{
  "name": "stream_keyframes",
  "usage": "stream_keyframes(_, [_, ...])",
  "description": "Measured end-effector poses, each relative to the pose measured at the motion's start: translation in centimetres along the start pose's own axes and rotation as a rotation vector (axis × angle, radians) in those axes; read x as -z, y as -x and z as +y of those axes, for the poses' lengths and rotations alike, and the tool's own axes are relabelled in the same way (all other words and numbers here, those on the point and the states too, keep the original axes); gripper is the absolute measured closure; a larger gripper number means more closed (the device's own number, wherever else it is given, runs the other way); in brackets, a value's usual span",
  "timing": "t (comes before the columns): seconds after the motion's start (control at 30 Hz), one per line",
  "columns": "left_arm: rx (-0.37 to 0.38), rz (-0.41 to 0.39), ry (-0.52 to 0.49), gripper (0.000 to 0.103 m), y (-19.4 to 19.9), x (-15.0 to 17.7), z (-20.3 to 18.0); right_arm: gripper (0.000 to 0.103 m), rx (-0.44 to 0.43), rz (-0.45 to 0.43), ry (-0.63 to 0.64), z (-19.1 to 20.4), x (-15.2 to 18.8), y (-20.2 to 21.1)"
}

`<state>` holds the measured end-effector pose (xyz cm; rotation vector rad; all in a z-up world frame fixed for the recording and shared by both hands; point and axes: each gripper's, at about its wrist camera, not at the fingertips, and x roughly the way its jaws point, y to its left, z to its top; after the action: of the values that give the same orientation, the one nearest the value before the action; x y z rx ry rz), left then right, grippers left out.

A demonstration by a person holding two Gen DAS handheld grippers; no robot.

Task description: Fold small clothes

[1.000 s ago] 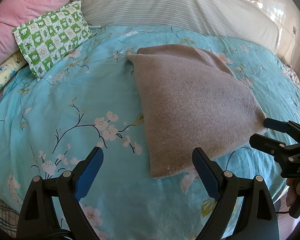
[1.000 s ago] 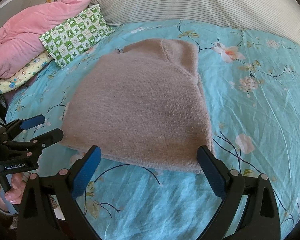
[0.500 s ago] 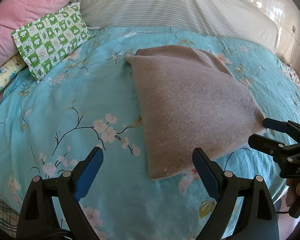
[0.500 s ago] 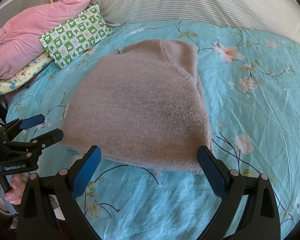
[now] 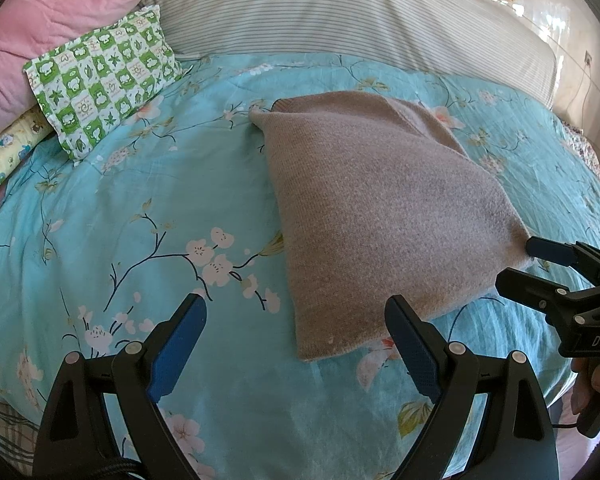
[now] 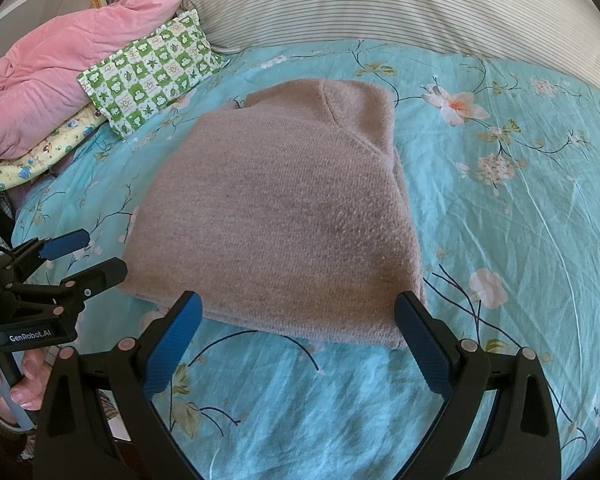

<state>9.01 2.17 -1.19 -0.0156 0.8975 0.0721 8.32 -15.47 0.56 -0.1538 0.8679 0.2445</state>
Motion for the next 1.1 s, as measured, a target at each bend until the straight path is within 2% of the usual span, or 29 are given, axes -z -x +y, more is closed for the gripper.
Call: stream_keyframes(1.1, [-0.002,-0.004,-0.004,0.012,0.11,-0.48,-0.41,0.006,-0.004,-0.001,0.000,-0.17,-0.08,0.07])
